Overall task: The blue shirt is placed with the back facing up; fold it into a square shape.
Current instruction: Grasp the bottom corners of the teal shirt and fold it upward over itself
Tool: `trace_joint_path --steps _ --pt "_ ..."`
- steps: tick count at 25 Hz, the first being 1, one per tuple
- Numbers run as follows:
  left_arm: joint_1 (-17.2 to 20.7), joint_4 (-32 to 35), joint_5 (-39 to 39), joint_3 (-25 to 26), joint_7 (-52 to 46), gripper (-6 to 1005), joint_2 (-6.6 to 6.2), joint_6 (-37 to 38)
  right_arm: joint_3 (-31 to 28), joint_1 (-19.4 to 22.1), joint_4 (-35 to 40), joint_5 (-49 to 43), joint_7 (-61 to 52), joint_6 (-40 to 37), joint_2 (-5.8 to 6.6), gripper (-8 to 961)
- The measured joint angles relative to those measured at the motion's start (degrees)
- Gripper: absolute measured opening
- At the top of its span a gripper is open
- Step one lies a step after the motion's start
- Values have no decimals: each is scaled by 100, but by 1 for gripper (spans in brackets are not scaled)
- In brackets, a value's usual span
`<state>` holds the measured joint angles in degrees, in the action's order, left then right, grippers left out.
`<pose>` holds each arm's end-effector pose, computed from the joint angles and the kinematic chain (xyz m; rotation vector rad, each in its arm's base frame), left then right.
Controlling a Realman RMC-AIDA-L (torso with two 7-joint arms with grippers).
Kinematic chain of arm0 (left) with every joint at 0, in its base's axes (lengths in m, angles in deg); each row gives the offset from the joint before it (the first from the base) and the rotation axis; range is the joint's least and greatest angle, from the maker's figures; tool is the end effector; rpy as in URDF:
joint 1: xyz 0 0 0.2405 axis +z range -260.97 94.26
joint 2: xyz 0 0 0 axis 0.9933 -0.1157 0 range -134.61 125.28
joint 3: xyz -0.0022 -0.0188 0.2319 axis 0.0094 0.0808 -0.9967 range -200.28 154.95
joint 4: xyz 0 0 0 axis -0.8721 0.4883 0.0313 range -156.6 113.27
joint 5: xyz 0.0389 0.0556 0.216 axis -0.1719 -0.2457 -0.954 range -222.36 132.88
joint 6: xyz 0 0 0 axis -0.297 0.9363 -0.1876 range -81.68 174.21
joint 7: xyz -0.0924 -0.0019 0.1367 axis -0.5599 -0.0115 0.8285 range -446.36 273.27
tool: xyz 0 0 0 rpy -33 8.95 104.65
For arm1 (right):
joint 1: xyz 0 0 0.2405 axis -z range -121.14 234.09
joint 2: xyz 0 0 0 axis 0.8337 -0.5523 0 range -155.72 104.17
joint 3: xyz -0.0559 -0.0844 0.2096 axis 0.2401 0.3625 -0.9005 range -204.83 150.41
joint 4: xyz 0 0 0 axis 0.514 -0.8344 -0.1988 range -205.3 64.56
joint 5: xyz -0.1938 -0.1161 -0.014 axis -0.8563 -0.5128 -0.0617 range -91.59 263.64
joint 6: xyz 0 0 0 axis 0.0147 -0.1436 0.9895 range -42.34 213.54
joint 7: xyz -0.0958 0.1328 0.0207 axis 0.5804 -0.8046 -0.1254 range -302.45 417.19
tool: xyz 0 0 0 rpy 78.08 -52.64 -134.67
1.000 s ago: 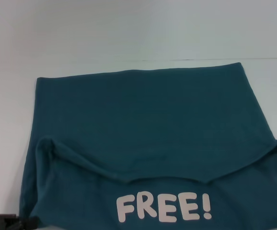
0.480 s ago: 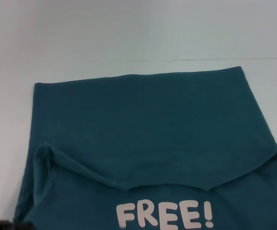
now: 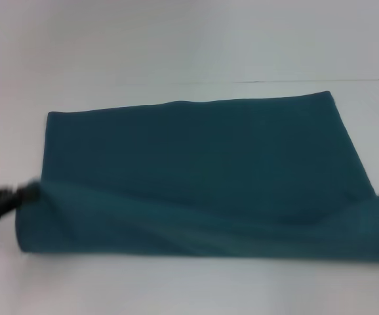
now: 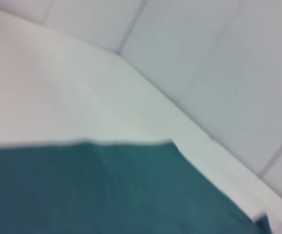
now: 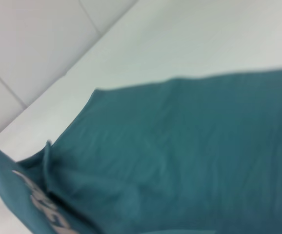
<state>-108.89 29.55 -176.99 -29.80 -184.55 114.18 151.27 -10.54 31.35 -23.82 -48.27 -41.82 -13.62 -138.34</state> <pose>-0.3128 0.2896 0.0857 -2.3644 -1.1762 -0.7739 0.3337 0.3010 0.0951 -2.4252 1.2085 0.5205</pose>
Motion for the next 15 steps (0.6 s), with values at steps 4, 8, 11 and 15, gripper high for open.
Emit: trace_joint_path --steps 4,8,11,15 --pt "-502 -316 45 -32 -160 14 -38 -786 0 -410 -243 111 20 818 4 25" --pt "-930 -716 55 -57 -254 15 -22 -1937 73 -832 -696 228 153 1919 2 26" --pt "-1229 -1080 62 -61 -285 15 22 -2999 105 -1204 -1215 257 389 2985 -19 25" --pt "-1607 -1617 74 -186 -230 15 49 -4236 116 -1754 -2032 284 946 4890 -179 25"
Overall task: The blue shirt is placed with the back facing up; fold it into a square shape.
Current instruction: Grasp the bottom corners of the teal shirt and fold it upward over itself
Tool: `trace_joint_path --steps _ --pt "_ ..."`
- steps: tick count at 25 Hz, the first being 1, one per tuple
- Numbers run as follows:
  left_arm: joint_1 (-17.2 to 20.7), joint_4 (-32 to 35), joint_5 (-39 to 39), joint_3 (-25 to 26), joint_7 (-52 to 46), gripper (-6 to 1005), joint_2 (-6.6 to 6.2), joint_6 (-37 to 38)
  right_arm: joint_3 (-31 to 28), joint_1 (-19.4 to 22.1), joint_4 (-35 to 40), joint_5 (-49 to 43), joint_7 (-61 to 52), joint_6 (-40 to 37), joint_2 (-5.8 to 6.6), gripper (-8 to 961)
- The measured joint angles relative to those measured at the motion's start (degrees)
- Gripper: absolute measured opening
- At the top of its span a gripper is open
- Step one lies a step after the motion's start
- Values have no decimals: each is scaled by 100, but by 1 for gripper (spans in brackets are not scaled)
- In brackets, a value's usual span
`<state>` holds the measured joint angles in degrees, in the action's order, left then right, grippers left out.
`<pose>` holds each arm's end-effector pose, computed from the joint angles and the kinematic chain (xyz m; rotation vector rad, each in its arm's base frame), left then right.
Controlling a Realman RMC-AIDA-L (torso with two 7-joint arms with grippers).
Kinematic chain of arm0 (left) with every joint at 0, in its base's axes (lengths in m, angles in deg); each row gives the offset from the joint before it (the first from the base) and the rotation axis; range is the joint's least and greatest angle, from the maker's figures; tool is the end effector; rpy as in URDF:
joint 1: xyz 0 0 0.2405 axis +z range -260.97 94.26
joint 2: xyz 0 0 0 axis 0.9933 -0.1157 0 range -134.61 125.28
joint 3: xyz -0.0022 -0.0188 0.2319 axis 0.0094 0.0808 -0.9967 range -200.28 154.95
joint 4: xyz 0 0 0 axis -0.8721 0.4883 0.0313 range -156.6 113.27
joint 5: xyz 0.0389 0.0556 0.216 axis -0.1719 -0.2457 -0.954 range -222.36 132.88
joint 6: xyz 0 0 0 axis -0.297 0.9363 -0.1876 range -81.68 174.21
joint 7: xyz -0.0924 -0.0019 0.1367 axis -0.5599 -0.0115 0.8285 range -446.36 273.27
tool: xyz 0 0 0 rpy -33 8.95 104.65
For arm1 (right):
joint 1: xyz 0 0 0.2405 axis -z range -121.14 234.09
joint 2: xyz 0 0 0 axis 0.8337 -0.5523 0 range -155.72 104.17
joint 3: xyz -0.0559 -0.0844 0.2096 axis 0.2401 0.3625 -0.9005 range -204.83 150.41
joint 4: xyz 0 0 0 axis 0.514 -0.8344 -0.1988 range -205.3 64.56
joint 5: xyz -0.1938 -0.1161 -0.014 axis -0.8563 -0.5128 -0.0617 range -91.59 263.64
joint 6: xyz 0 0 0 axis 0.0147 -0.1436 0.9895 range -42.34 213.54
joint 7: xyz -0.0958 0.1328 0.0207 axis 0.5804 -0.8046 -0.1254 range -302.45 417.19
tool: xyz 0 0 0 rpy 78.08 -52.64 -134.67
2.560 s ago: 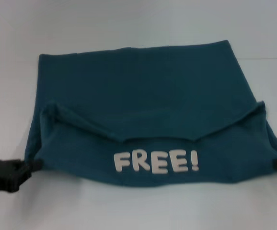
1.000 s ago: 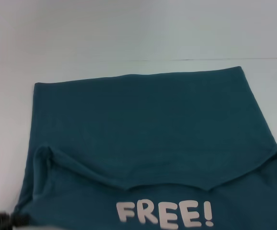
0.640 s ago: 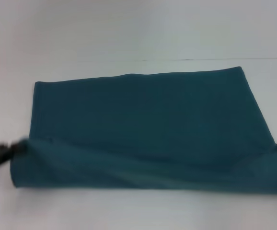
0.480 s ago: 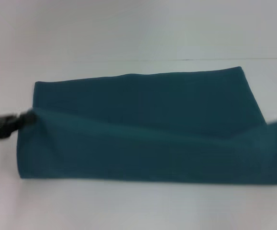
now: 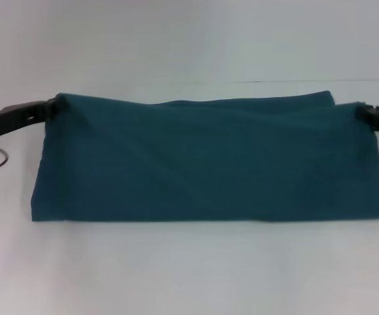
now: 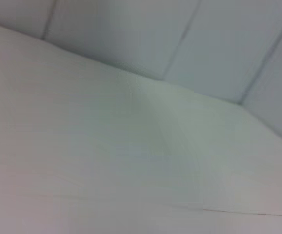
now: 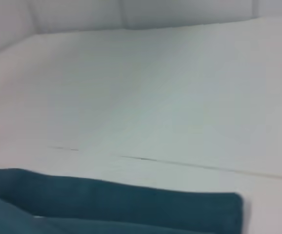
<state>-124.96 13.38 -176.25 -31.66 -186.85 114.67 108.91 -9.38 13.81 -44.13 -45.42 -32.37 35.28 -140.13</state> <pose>-0.2954 0.4269 0.0439 -2.0041 -1.2030 -0.6526 0.3157 0.4439 0.0418 -2.0664 0.9869 0.3388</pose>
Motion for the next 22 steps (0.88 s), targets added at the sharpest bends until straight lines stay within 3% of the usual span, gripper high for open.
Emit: trace_joint_path --steps 7,10,22 --pt "-508 -453 5 -306 53 17 171 -1842 10 -440 -336 223 776 1282 -187 25" --pt "-594 -487 10 -443 55 18 245 -2360 43 -548 -380 548 1072 1520 -205 26" --pt "-579 -577 336 -842 72 20 274 -2945 140 -716 -780 1253 1692 1956 -152 26"
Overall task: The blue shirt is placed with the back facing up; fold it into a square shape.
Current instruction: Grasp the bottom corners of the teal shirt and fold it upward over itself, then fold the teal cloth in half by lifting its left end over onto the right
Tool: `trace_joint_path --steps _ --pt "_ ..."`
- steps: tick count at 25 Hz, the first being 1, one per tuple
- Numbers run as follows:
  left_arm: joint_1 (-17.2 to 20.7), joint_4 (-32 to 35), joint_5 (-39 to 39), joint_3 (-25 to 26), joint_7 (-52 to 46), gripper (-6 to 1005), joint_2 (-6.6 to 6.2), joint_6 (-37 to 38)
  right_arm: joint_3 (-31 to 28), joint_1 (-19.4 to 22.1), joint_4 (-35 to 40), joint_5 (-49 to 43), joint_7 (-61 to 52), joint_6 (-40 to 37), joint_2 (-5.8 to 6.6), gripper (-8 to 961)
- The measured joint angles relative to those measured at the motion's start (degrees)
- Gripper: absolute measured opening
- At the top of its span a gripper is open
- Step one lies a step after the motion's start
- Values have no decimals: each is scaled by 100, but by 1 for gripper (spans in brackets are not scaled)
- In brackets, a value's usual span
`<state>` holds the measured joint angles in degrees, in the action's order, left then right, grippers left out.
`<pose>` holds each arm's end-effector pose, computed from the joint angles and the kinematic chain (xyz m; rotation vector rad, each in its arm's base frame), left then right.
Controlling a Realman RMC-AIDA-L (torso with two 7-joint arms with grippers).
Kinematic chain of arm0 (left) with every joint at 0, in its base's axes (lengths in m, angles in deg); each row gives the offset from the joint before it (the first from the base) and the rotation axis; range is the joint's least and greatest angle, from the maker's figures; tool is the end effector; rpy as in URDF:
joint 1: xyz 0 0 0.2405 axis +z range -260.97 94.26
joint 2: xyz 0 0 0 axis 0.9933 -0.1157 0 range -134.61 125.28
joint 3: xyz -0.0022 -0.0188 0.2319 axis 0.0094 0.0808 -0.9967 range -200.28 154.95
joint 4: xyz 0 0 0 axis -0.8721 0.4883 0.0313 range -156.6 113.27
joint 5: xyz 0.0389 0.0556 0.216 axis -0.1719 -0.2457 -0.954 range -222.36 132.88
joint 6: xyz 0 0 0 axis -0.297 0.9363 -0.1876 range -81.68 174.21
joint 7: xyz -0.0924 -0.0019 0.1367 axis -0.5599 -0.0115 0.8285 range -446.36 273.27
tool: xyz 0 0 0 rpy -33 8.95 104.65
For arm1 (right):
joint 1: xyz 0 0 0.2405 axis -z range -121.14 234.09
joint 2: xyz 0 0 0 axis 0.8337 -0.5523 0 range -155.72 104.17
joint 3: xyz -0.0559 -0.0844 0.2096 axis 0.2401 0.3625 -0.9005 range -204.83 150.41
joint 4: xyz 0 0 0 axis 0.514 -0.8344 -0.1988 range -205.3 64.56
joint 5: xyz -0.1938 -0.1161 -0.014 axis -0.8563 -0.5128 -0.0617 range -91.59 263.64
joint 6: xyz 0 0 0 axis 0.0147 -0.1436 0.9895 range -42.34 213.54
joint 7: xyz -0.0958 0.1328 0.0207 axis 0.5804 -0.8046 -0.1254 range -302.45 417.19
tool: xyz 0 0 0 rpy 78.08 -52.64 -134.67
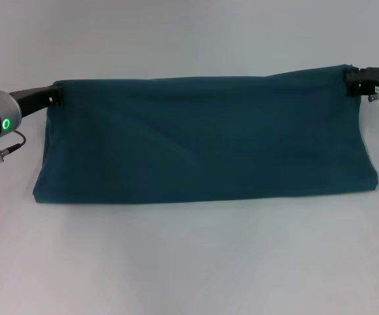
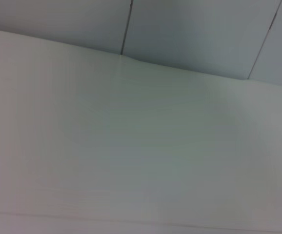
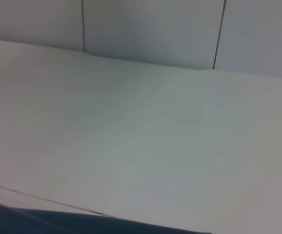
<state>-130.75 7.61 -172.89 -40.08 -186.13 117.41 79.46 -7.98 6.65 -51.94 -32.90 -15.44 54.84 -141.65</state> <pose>-0.2899 0.4726 0.0203 -1.7822 -1.1402 -0.4371 0.2863 0.4869 0.0250 -1.9373 0.7958 0.2567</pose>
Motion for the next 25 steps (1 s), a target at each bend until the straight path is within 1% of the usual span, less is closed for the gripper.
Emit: trace_joint_path --steps 5,11,13,14,16,18,19,24,25 --pt "8 -1 32 0 7 21 1 -23 64 -4 -3 31 2 28 -8 25" --pt "10 -9 72 -5 9 22 69 -119 368 -22 2 36 46 168 -52 25" --pt "10 -10 128 -6 10 23 95 -176 455 -11 54 37 106 185 -83 26" --pt "11 -13 169 -6 10 23 101 -219 462 2 130 37 131 214 -123 26" --pt "29 -23 301 -8 9 111 117 -326 456 29 310 43 151 285 -218 100" --pt "62 -29 425 -8 10 198 127 -389 439 51 457 58 136 344 -274 174" --pt "82 -29 475 -8 9 242 128 -400 439 59 487 73 124 350 -275 211" --pt "159 21 642 -8 9 354 127 -406 454 113 504 280 88 311 -219 458" --pt "174 23 661 -8 9 376 116 -402 453 141 504 360 88 273 -208 480"
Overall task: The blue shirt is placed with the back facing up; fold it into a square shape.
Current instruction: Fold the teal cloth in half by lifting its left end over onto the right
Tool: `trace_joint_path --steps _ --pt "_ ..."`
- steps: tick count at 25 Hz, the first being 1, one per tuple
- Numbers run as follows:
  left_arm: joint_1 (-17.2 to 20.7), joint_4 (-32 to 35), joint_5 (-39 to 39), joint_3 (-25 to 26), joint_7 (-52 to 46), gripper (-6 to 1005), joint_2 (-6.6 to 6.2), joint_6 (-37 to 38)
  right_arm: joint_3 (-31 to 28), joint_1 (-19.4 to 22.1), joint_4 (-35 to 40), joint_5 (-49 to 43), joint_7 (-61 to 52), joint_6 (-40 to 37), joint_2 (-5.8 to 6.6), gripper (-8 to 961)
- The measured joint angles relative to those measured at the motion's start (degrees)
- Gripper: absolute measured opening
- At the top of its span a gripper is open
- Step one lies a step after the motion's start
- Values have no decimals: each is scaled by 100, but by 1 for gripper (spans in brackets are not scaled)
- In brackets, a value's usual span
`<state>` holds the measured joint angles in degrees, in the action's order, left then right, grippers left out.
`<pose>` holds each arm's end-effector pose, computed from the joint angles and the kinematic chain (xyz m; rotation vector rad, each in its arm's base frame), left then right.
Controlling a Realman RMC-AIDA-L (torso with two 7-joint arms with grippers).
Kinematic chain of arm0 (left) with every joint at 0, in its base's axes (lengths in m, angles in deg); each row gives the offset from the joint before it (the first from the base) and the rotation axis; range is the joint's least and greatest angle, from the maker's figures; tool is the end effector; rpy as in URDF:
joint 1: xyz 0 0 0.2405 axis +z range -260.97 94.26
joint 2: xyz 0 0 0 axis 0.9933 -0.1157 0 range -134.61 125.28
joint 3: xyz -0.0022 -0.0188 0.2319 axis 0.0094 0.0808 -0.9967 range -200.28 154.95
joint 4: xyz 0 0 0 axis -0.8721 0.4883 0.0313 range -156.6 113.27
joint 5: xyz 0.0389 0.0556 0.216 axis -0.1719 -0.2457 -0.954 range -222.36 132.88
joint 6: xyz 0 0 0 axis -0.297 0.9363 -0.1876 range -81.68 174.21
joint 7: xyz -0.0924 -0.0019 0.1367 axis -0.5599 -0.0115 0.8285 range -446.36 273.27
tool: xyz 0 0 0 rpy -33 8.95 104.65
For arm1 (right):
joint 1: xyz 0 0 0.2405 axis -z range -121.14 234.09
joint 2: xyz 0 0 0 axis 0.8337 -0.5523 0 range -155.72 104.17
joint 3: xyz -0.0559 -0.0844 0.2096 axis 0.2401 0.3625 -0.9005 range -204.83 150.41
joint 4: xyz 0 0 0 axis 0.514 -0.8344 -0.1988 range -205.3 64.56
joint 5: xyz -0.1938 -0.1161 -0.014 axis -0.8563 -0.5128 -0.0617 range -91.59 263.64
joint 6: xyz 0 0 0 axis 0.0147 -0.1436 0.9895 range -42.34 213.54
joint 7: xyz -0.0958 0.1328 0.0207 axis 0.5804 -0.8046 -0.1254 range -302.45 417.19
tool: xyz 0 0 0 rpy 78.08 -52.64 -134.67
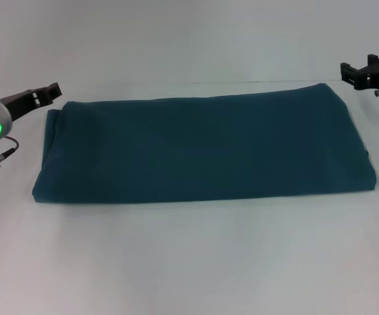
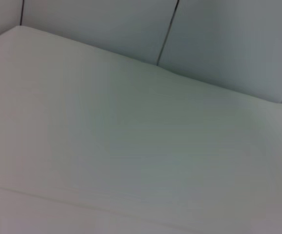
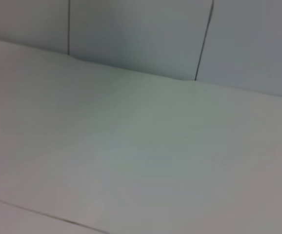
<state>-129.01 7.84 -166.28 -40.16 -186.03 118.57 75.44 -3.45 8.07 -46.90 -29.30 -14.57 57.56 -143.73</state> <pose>-0.3040 0.4672 0.0240 -1.6430 -1.2168 -0.4999 0.2856 0.4899 0.0355 -1.8866 0.7389 0.2258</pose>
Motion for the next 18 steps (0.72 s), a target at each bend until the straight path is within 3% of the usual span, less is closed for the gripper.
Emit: trace_joint_path --steps 4,10,15,17,18 --pt "62 24 32 0 0 466 -32 128 14 176 6 313 -113 -375 63 568" --pt "434 396 43 -1 -6 730 -52 1679 34 610 162 352 -850 -1612 200 701" --pt "858 844 148 -6 -48 823 -35 3069 62 1108 683 324 -1628 -2919 209 888" --pt "933 889 202 -7 -55 842 -37 3294 109 1273 858 312 -1914 -3299 223 901" --pt "1109 978 298 -6 -74 841 -55 3745 174 1367 944 306 -2116 -3509 248 908"
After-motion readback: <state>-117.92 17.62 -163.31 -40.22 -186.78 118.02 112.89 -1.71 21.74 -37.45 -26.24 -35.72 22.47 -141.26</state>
